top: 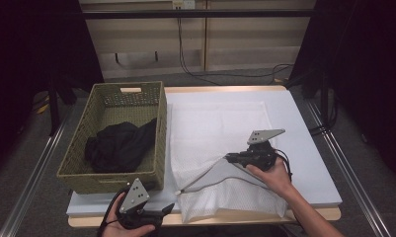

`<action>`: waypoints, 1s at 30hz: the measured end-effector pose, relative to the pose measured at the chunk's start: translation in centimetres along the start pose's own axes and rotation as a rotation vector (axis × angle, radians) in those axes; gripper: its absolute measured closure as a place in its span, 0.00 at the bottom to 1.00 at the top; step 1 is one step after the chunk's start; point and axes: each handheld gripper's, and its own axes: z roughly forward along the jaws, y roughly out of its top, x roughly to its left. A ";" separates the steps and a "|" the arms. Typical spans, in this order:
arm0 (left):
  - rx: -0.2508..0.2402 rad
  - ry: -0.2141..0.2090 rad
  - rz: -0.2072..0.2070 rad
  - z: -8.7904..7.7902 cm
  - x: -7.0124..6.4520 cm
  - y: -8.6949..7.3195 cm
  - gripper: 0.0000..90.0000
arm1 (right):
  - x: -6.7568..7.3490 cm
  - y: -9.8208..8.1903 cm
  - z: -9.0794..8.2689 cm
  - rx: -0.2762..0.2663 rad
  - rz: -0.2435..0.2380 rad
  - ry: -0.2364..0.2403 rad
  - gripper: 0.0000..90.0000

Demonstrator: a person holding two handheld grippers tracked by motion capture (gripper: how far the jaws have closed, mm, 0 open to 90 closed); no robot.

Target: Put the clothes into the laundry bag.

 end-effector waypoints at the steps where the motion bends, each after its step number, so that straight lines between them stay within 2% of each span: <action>1: -0.003 -0.002 -0.003 0.0 0.0 0.0 0.18 | 0.1 -0.1 0.0 0.000 -0.002 0.009 0.98; 6: -0.001 0.001 -0.001 0.0 0.0 0.0 0.18 | 0.3 -0.3 -0.2 0.010 -0.012 -0.021 0.99; 9: 0.000 -0.002 0.003 0.0 0.0 0.0 0.18 | 0.2 -0.2 -0.4 -0.010 0.005 -0.004 0.99; 17: 0.000 0.001 0.002 -0.1 0.0 0.0 0.19 | 0.4 0.6 -1.2 -0.065 -0.001 0.012 0.99; 30: 0.001 0.004 0.001 -0.1 0.0 0.0 0.19 | 0.1 1.4 -2.6 -0.135 0.008 0.008 0.99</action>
